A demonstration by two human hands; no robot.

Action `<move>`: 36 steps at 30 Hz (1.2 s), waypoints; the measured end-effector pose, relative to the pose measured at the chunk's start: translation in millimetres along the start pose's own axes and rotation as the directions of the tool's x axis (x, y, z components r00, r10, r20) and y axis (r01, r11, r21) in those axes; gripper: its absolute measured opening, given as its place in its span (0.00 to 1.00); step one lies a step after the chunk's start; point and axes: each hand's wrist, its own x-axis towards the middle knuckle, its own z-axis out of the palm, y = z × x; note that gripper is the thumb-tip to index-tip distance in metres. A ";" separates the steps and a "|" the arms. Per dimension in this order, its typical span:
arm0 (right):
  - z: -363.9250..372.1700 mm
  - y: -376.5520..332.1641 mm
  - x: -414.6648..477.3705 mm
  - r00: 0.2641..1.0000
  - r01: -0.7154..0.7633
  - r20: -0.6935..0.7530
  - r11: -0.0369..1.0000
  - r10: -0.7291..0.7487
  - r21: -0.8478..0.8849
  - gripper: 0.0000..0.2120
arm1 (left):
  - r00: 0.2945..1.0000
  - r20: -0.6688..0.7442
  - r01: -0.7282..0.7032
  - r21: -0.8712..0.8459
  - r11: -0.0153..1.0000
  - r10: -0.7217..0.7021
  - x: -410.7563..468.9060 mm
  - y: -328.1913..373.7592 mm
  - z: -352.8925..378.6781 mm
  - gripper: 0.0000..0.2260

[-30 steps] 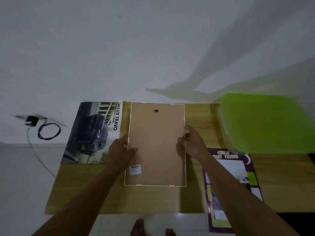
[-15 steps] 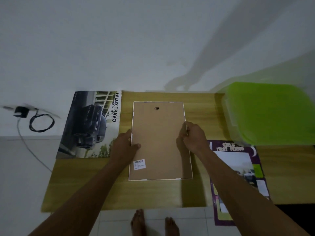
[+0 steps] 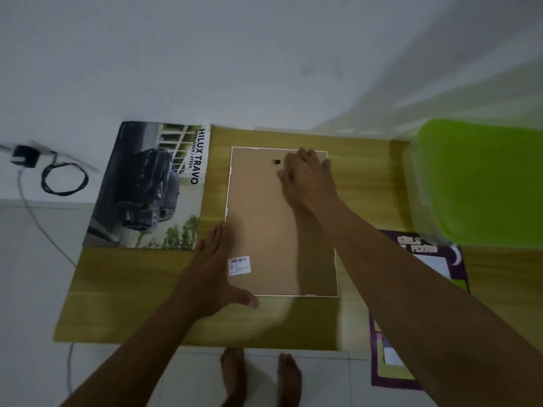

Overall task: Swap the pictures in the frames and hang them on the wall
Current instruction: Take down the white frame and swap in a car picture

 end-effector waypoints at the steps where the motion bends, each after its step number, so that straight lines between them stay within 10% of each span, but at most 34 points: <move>1: 3.2 -1.2 2.9 1.000 -0.003 -0.025 1.000 0.002 -0.005 0.11 | 1.000 0.004 -0.013 -0.001 1.000 0.013 -1.0 -0.2 -1.4 0.71; 36: 8.6 -20.6 19.3 0.968 0.046 -0.250 0.991 -0.013 0.125 0.09 | 0.984 0.001 0.177 -0.111 0.978 -0.178 -5.9 24.8 -21.7 0.65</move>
